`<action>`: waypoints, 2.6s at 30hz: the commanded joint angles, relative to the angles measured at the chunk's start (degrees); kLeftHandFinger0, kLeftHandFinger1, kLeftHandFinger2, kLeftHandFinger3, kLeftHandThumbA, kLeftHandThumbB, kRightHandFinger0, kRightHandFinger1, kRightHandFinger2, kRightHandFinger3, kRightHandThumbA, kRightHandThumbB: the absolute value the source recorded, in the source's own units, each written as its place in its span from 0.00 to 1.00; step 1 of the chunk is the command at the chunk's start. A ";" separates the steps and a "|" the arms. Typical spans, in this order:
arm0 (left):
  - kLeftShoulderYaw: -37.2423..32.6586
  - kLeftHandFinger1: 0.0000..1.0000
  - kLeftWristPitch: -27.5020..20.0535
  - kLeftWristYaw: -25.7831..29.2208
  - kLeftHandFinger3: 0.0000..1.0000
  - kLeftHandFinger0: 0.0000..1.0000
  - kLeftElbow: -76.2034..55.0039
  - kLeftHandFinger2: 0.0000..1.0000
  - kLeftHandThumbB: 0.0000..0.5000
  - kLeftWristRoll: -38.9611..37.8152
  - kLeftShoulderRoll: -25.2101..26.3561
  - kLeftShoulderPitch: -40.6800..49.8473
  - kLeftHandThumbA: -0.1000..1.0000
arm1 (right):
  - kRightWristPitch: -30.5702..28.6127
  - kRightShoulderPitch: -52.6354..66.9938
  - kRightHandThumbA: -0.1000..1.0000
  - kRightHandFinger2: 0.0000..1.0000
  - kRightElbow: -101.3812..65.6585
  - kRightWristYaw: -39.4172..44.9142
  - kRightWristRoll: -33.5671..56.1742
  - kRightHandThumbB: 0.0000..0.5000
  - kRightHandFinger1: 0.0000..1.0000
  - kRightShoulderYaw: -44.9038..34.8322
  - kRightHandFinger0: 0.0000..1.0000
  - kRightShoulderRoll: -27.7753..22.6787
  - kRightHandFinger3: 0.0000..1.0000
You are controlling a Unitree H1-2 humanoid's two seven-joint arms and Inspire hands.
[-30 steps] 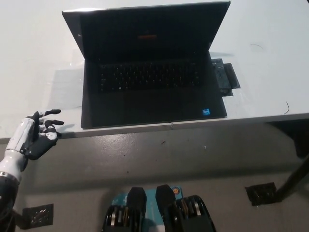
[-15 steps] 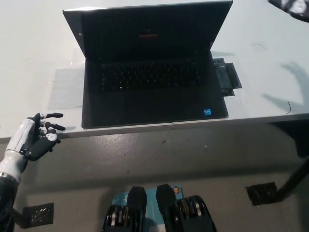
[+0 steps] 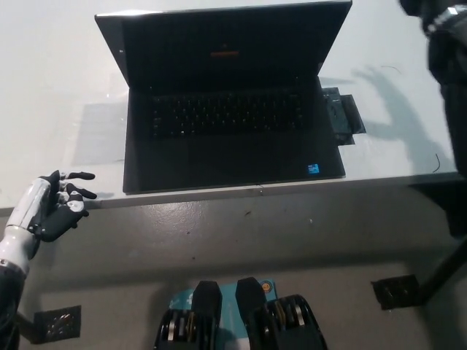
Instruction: The robot uses its right hand to push down on the lid of a laptop kept in the middle of the desk to close it
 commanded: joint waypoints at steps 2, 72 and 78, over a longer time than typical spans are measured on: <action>0.12 0.38 -1.38 -1.18 0.63 0.31 -0.92 0.49 0.00 0.02 1.78 -1.59 0.02 | -7.81 -7.04 1.00 0.83 7.07 3.31 -5.18 0.52 0.88 2.35 0.94 1.43 0.97; -0.07 0.38 0.54 -4.11 0.64 0.32 0.07 0.50 0.01 0.83 4.55 -8.80 0.03 | 2.60 23.54 1.00 0.85 -5.28 9.71 -10.32 0.42 0.87 1.80 0.93 1.20 1.00; -0.11 0.37 1.06 -3.64 0.61 0.31 -0.24 0.48 0.01 1.30 4.09 -8.62 0.01 | 2.60 27.18 1.00 0.84 -8.55 8.24 -9.08 0.50 0.89 0.97 0.99 2.30 1.00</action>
